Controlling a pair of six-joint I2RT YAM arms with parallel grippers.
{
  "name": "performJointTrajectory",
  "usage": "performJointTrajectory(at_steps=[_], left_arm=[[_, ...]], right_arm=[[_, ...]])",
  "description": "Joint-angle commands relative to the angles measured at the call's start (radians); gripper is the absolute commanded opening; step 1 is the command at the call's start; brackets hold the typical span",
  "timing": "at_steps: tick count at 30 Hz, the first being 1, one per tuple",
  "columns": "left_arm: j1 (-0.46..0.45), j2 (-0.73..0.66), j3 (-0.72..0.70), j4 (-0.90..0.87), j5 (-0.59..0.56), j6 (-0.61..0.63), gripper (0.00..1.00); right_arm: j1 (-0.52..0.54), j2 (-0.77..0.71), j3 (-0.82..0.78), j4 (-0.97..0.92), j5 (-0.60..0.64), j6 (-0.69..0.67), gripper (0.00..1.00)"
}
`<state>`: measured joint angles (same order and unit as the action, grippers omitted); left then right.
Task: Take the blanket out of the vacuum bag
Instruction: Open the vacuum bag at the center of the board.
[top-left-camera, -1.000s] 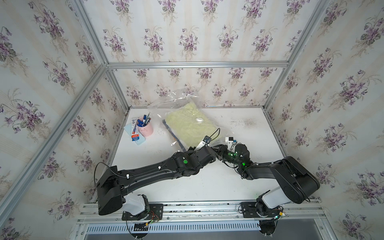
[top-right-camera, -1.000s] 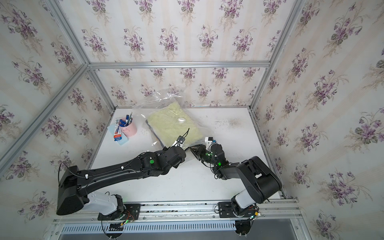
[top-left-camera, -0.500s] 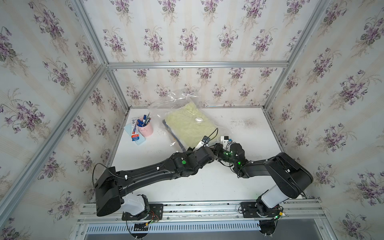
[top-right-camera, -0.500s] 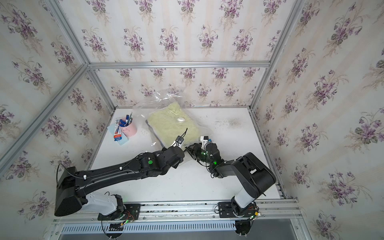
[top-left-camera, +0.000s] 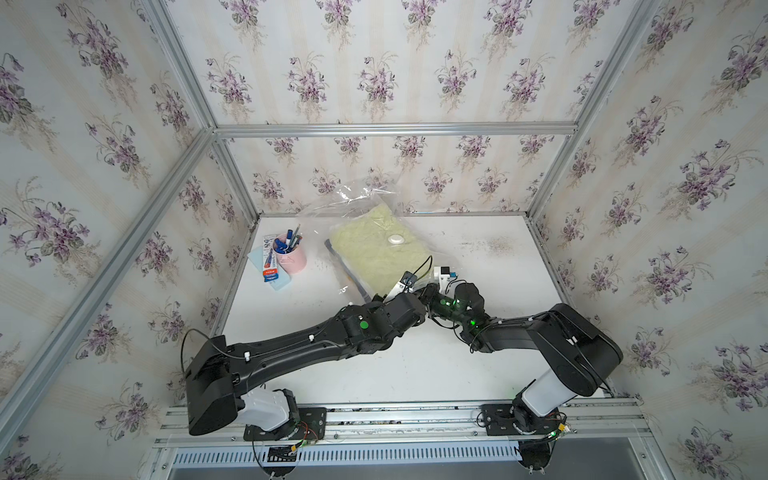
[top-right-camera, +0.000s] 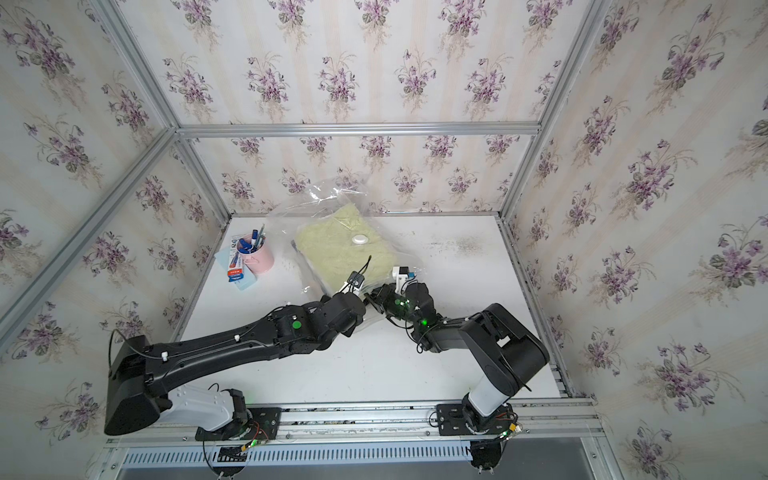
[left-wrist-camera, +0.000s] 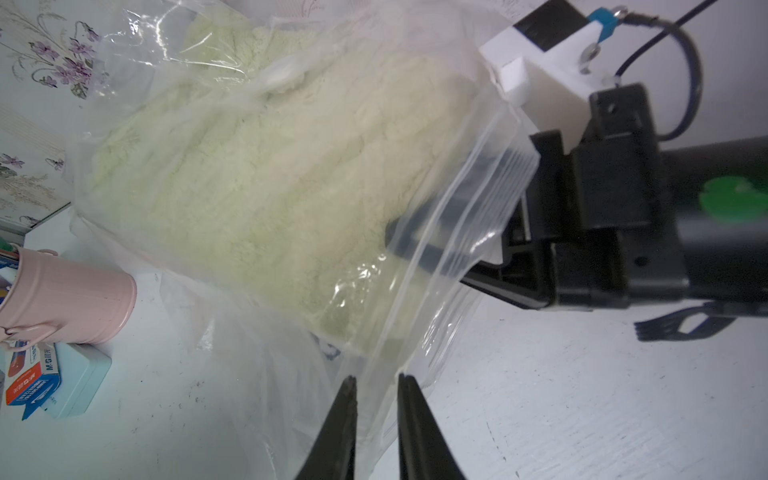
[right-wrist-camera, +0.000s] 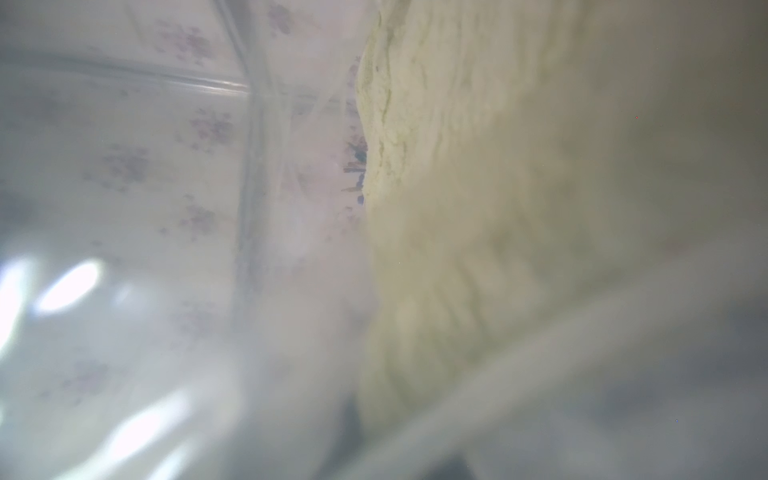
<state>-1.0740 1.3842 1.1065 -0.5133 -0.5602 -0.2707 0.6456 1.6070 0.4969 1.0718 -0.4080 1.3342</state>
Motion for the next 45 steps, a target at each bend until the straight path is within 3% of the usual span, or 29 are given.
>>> performJointTrajectory(at_steps=[1, 15, 20, 32, 36, 38, 40, 43, 45], left_arm=[[0.004, -0.014, 0.0, 0.01, -0.015, -0.003, 0.21], [0.01, -0.032, -0.027, 0.013, -0.005, -0.015, 0.21], [0.009, -0.024, -0.031, 0.014, 0.002, -0.015, 0.21], [0.009, -0.027, -0.057, 0.03, 0.033, -0.029, 0.22], [0.008, -0.027, -0.08, 0.048, 0.075, -0.01, 0.42], [0.005, -0.046, -0.103, 0.05, 0.079, 0.001, 0.63], [0.003, -0.084, -0.136, 0.06, 0.106, 0.027, 0.77], [0.002, -0.134, -0.178, 0.058, 0.141, 0.066, 0.87], [0.0, -0.141, -0.193, 0.05, 0.129, 0.074, 0.87]], right_arm=[[0.009, -0.013, 0.027, 0.008, -0.016, 0.009, 0.2], [0.009, -0.009, -0.016, -0.032, 0.003, -0.007, 0.41], [0.007, 0.0, -0.024, -0.056, 0.005, -0.018, 0.56], [-0.026, 0.029, -0.036, -0.053, 0.015, -0.023, 0.59], [-0.035, 0.064, -0.012, -0.042, 0.014, -0.022, 0.59], [-0.036, 0.082, 0.003, -0.03, 0.006, -0.021, 0.58], [-0.036, 0.094, 0.011, -0.024, -0.002, -0.019, 0.57], [-0.037, 0.1, 0.017, -0.02, -0.004, -0.016, 0.56], [-0.037, 0.103, 0.021, -0.018, -0.007, -0.015, 0.55]])
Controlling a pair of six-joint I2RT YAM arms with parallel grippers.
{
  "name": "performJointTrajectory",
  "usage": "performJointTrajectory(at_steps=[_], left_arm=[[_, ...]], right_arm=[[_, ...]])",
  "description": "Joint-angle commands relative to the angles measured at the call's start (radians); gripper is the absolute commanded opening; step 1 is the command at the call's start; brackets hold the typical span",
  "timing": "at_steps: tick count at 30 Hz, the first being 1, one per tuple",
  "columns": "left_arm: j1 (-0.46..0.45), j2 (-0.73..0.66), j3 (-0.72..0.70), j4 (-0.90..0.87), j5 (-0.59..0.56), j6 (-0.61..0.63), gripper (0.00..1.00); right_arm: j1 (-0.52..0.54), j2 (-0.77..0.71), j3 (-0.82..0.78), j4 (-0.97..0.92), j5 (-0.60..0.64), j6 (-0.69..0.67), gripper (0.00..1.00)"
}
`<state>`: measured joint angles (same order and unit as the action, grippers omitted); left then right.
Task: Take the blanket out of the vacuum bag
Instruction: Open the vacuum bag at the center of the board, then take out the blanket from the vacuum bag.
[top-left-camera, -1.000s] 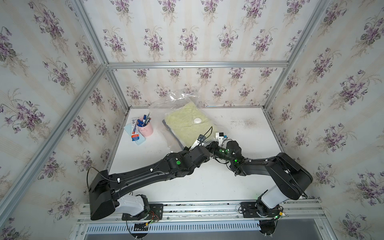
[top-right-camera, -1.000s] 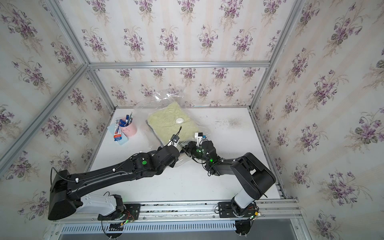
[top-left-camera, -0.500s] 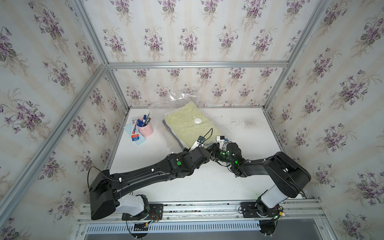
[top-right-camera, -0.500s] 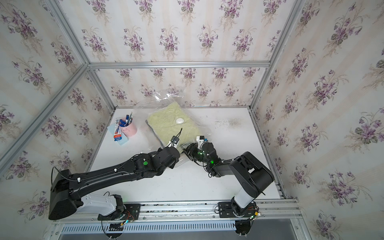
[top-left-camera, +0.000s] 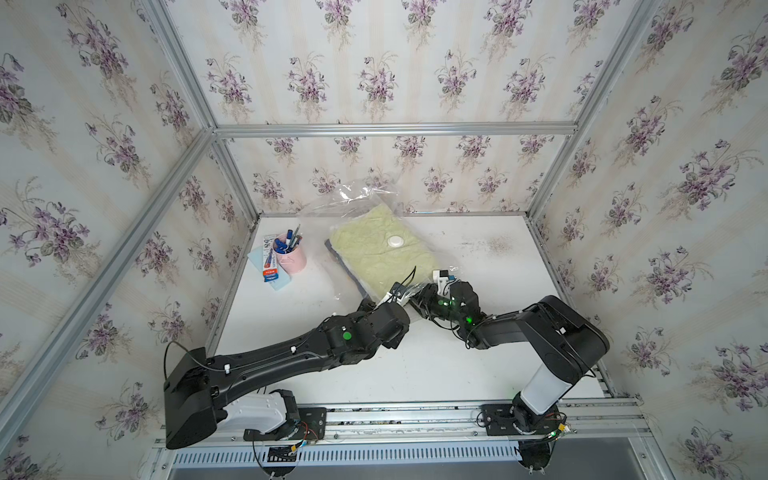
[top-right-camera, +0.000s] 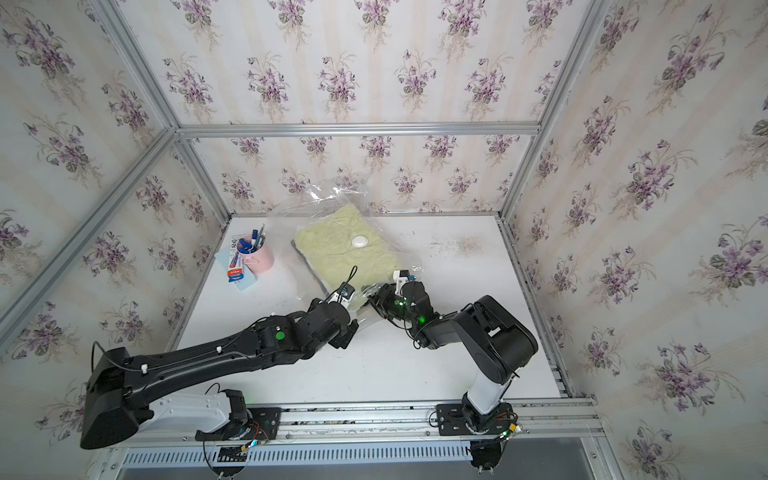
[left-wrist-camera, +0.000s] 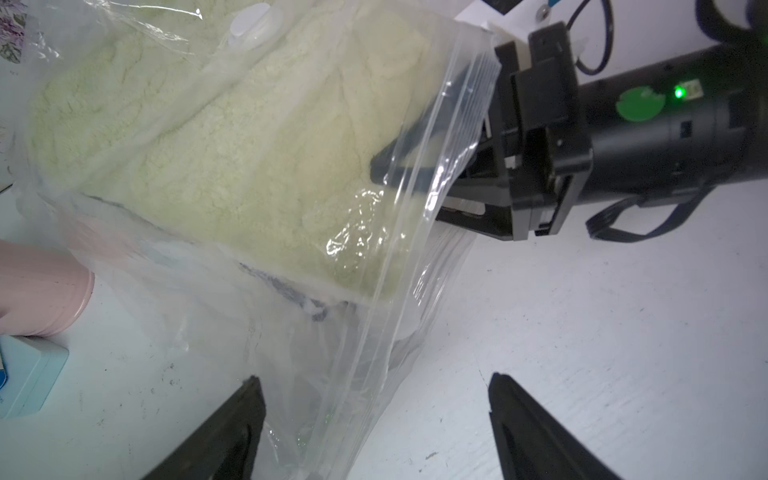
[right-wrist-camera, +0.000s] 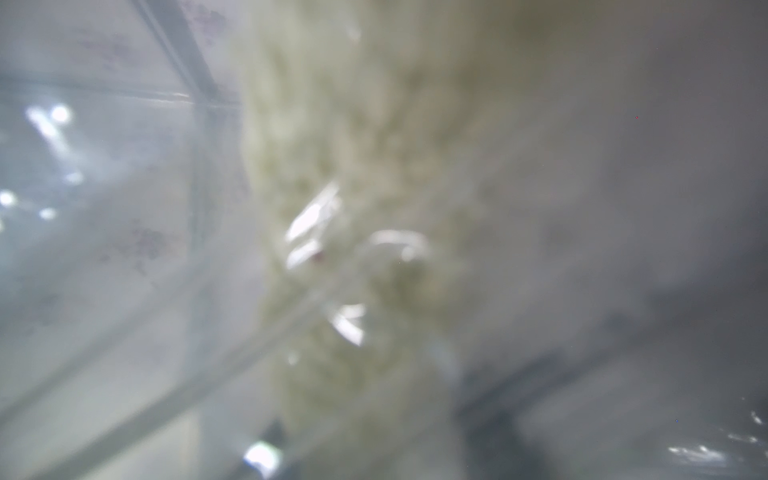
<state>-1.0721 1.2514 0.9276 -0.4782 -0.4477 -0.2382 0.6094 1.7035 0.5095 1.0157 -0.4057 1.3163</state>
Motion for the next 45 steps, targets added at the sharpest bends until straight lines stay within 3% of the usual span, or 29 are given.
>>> performJointTrajectory(at_steps=[1, 6, 11, 14, 17, 22, 24, 27, 34, 43, 45], left_arm=[[-0.002, 0.001, -0.018, 0.013, 0.002, 0.044, 0.87], [-0.005, 0.105, -0.027, 0.085, -0.092, 0.053, 0.78], [-0.005, 0.223, 0.027, 0.115, -0.229, -0.008, 0.56], [-0.001, 0.272, 0.047, 0.134, -0.328, -0.02, 0.36], [0.004, 0.28, 0.099, 0.081, -0.332, -0.022, 0.2], [0.02, 0.236, 0.093, 0.084, -0.329, -0.009, 0.05], [0.03, 0.209, 0.082, 0.089, -0.313, -0.011, 0.04], [0.044, 0.185, 0.078, 0.083, -0.302, -0.015, 0.04], [0.049, 0.17, 0.094, 0.081, -0.281, -0.004, 0.02], [0.05, 0.17, 0.103, 0.075, -0.256, -0.009, 0.0], [0.049, 0.17, 0.096, 0.075, -0.256, -0.012, 0.0]], right_arm=[[0.0, 0.01, 0.01, 0.041, -0.009, 0.007, 0.55], [0.0, 0.031, 0.008, 0.1, -0.022, 0.041, 0.47], [0.0, 0.038, 0.001, 0.13, -0.026, 0.058, 0.43], [0.0, 0.027, -0.006, 0.125, -0.014, 0.056, 0.43], [0.001, 0.008, 0.0, 0.103, -0.007, 0.043, 0.41], [0.0, -0.045, 0.028, 0.029, 0.003, -0.003, 0.2], [0.0, -0.06, 0.036, 0.02, -0.001, -0.01, 0.13], [0.004, -0.075, 0.04, 0.019, -0.01, 0.001, 0.1], [0.046, -0.108, 0.048, 0.043, -0.003, 0.031, 0.08], [0.125, -0.132, 0.015, 0.026, 0.09, 0.044, 0.06], [0.141, -0.144, -0.006, 0.021, 0.125, 0.047, 0.09]])
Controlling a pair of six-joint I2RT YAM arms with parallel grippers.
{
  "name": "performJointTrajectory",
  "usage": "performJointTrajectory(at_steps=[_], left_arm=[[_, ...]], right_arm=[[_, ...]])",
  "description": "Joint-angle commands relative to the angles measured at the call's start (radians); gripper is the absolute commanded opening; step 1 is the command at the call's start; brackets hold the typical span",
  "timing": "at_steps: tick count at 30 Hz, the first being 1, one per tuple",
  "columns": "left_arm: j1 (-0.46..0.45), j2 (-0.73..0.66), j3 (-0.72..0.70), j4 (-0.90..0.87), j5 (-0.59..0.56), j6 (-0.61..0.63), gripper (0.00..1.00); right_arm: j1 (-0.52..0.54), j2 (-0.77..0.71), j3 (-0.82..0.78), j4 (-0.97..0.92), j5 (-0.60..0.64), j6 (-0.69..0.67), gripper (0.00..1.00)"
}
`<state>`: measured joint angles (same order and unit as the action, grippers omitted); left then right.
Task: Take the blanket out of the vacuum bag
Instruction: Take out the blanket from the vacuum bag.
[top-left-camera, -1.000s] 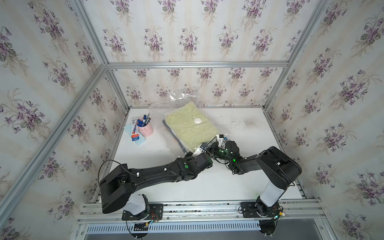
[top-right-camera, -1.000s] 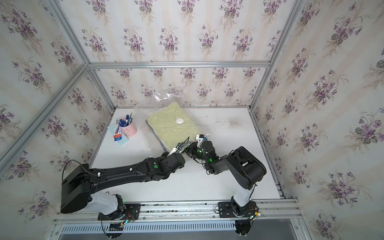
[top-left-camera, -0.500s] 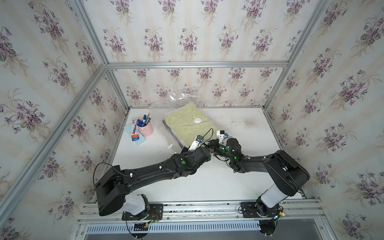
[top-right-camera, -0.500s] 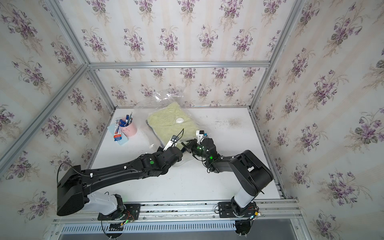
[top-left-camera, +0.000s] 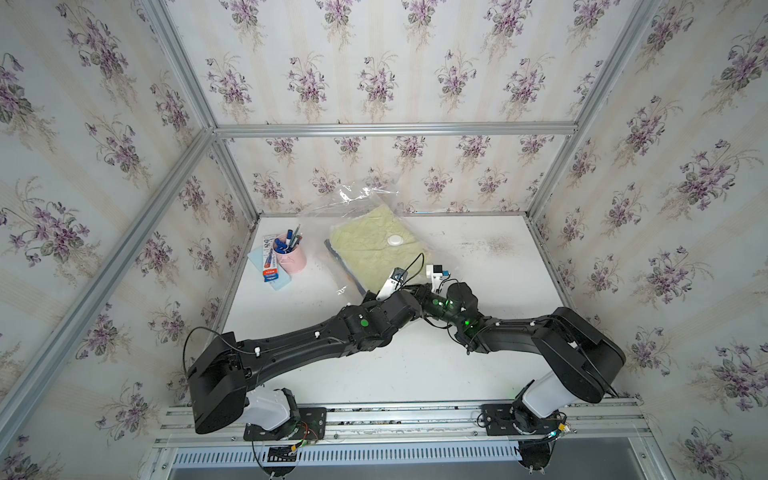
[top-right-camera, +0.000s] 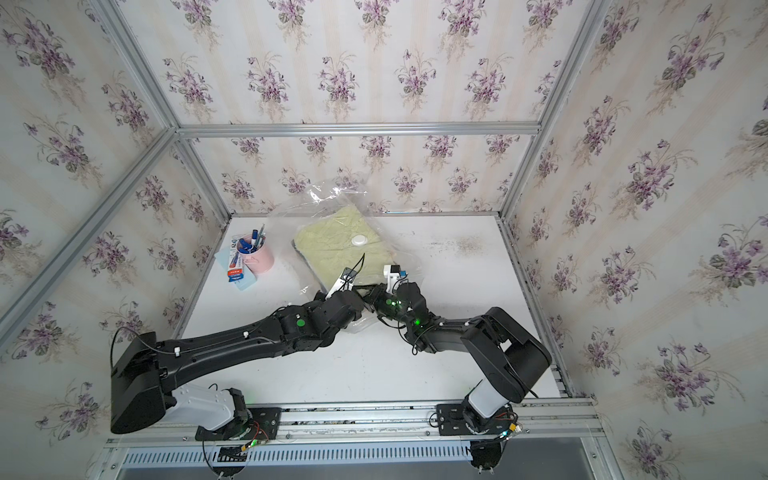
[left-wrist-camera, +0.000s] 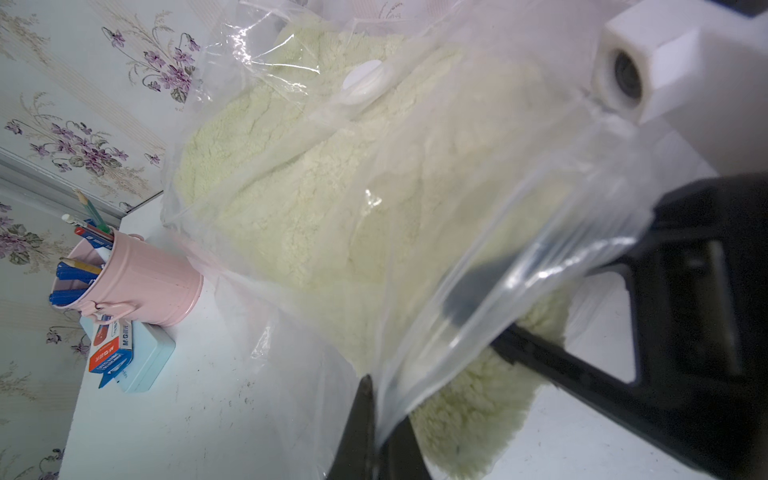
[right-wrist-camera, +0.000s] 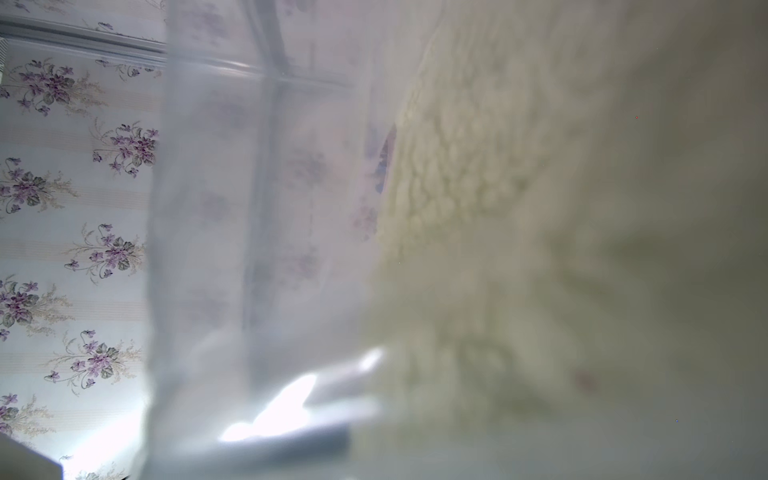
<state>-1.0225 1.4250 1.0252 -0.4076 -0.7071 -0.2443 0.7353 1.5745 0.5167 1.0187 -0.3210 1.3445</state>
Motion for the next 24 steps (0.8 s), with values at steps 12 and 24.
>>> performJointTrajectory(at_steps=[12, 24], left_arm=[[0.001, -0.003, -0.004, 0.0, 0.015, -0.013, 0.0], [0.001, -0.033, -0.02, 0.011, 0.023, -0.017, 0.0]], right_arm=[[-0.009, 0.06, -0.039, 0.085, 0.098, 0.039, 0.46], [-0.037, 0.147, -0.026, 0.275, 0.083, 0.109, 0.39]])
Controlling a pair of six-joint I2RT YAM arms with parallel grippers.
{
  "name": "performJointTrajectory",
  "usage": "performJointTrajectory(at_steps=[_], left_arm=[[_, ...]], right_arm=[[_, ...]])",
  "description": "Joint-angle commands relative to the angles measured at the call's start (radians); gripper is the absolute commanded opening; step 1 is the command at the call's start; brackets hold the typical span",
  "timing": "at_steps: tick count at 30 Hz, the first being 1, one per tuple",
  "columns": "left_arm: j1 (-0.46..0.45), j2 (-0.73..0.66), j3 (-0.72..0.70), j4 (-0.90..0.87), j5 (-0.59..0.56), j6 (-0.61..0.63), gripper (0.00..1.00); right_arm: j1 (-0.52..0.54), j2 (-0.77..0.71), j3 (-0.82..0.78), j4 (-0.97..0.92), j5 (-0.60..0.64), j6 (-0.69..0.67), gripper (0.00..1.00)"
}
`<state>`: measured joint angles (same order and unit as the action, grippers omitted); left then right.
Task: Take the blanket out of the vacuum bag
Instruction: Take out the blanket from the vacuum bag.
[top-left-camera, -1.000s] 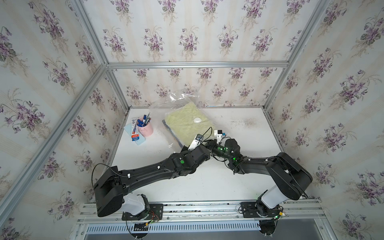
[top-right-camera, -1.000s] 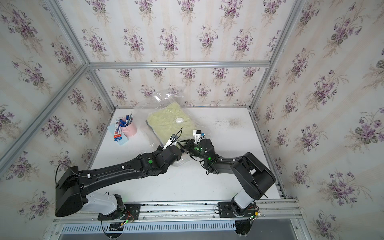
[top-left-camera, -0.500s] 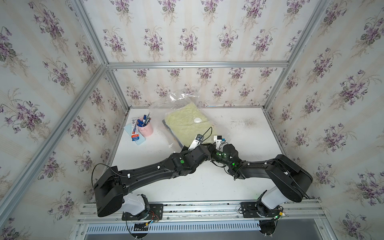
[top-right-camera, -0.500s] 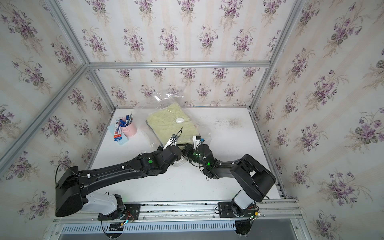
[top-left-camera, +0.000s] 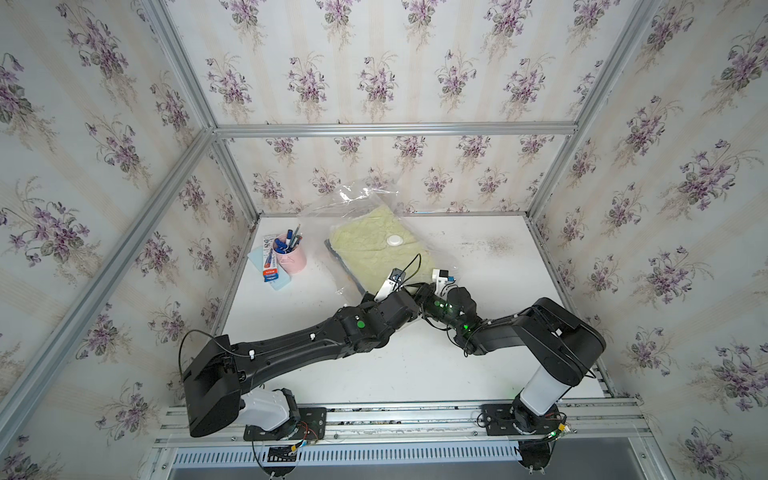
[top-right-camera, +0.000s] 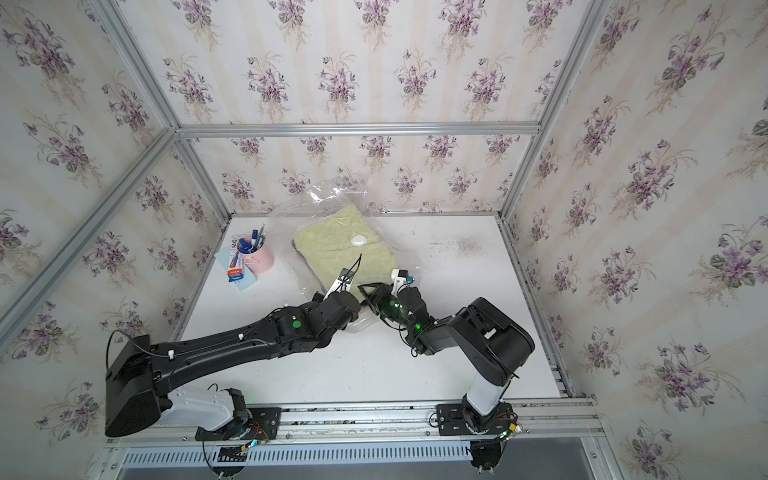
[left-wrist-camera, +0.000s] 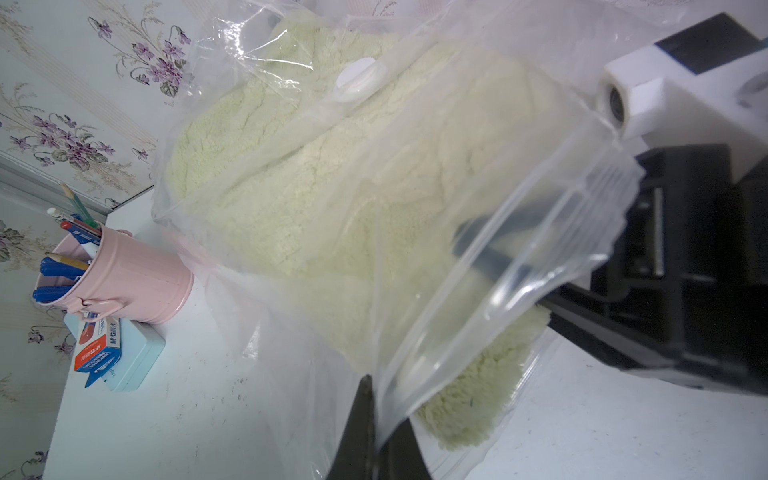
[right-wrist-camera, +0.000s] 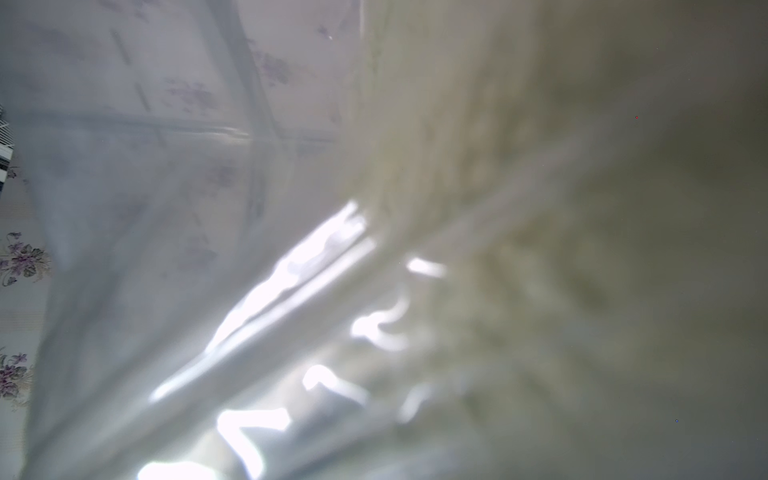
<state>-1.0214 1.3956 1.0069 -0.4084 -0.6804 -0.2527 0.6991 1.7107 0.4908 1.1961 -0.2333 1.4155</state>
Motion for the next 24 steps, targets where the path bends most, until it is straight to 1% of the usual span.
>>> performJointTrajectory(at_steps=[1, 8, 9, 10, 12, 14, 15, 17, 19, 24], left_arm=[[0.0, -0.005, -0.002, 0.013, -0.002, -0.008, 0.0], [0.0, -0.01, 0.005, 0.008, -0.004, -0.004, 0.0], [0.001, -0.012, 0.004, 0.008, -0.003, -0.002, 0.0], [0.001, -0.016, 0.005, 0.008, -0.003, -0.002, 0.0], [0.001, -0.024, 0.007, 0.003, -0.005, 0.0, 0.0], [0.004, -0.033, 0.007, 0.0, -0.006, 0.003, 0.0], [0.005, -0.039, 0.006, 0.0, -0.006, 0.003, 0.0], [0.007, -0.045, 0.006, -0.001, -0.002, 0.003, 0.0], [0.01, -0.046, 0.006, -0.001, -0.004, 0.004, 0.0], [0.011, -0.042, 0.016, 0.0, -0.001, 0.003, 0.0]], right_arm=[[-0.001, 0.012, -0.003, 0.102, 0.001, 0.04, 0.39], [-0.006, 0.036, 0.031, 0.113, 0.005, 0.04, 0.42], [-0.007, 0.039, 0.037, 0.113, 0.002, 0.042, 0.39], [-0.007, 0.041, 0.041, 0.113, -0.004, 0.045, 0.34], [-0.006, 0.033, 0.046, 0.113, -0.021, 0.051, 0.17], [-0.004, 0.009, 0.042, 0.113, -0.031, 0.058, 0.05], [-0.004, -0.009, 0.04, 0.104, -0.035, 0.057, 0.03], [-0.004, -0.047, 0.04, 0.064, -0.034, 0.048, 0.0], [-0.005, -0.08, 0.041, 0.023, -0.034, 0.035, 0.0], [-0.001, -0.11, 0.03, 0.017, -0.046, 0.041, 0.0]])
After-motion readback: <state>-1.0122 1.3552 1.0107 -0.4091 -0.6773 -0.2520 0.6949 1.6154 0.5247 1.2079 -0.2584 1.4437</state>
